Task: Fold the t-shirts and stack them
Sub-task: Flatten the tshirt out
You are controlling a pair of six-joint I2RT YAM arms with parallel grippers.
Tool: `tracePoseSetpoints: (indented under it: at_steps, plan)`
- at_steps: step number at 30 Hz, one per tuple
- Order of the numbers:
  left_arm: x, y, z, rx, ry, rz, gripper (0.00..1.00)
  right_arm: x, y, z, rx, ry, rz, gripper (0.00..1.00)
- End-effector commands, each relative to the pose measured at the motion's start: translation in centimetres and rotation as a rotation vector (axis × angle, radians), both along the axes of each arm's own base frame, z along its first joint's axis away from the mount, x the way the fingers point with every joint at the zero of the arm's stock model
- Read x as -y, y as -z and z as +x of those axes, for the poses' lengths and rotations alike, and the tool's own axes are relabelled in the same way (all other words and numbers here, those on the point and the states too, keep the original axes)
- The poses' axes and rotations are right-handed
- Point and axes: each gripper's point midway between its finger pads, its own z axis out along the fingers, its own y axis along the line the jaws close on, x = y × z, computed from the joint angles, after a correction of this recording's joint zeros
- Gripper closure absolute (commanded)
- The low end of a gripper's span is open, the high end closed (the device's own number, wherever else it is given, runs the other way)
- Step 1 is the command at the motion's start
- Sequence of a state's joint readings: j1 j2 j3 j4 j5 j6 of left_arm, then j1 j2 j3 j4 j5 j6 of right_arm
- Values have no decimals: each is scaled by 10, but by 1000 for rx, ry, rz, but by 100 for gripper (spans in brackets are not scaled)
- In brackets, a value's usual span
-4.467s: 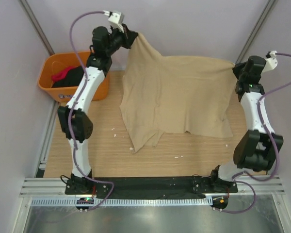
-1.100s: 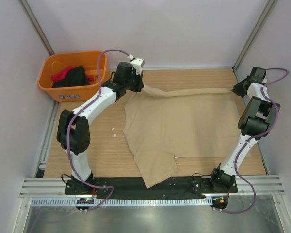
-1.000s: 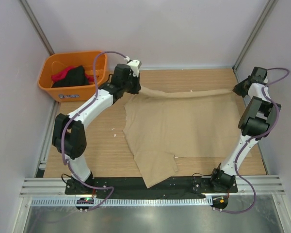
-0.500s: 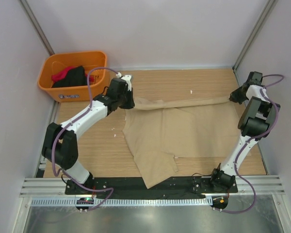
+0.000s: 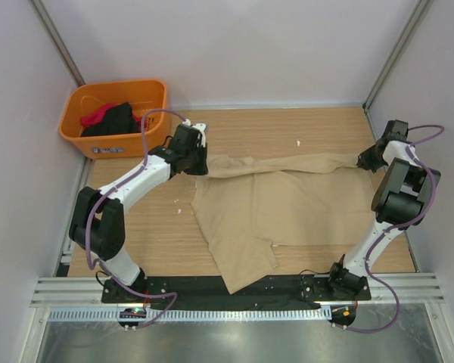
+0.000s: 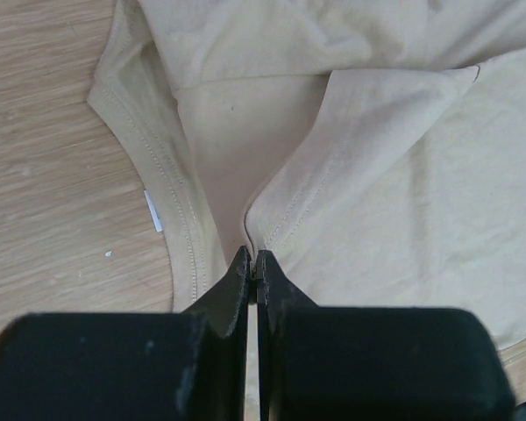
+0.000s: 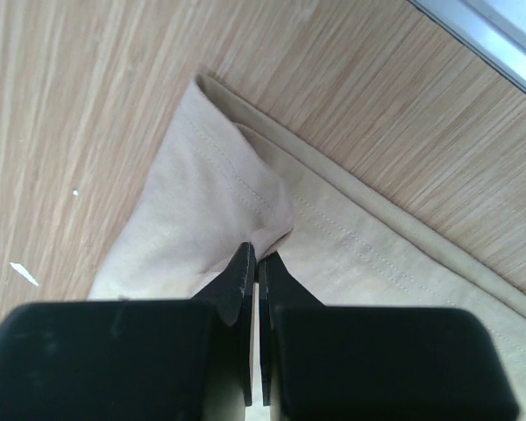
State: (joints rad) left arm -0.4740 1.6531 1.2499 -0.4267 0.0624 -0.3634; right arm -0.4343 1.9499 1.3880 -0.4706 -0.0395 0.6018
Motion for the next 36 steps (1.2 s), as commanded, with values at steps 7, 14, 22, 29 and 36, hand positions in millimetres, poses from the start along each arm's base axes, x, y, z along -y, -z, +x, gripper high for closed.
tracePoseSetpoints:
  at_steps: [7, 14, 22, 29, 36]
  plan:
    - [-11, -3, 1, -8, -24, 63, 100, 17, -33, 0, 73, 39, -67, 99]
    - [-24, 3, -4, -20, -40, 127, 100, 25, -26, -10, 38, 59, -88, 99]
    - [-18, 13, -7, -62, -27, 109, 100, 22, -12, -16, 15, 57, -72, 99]
    - [-21, 19, -12, -82, -26, 117, 100, 20, -7, -21, -2, 64, -68, 99]
    - [-17, 25, -17, -109, -8, 101, 100, 19, -2, -23, -14, 58, -71, 99]
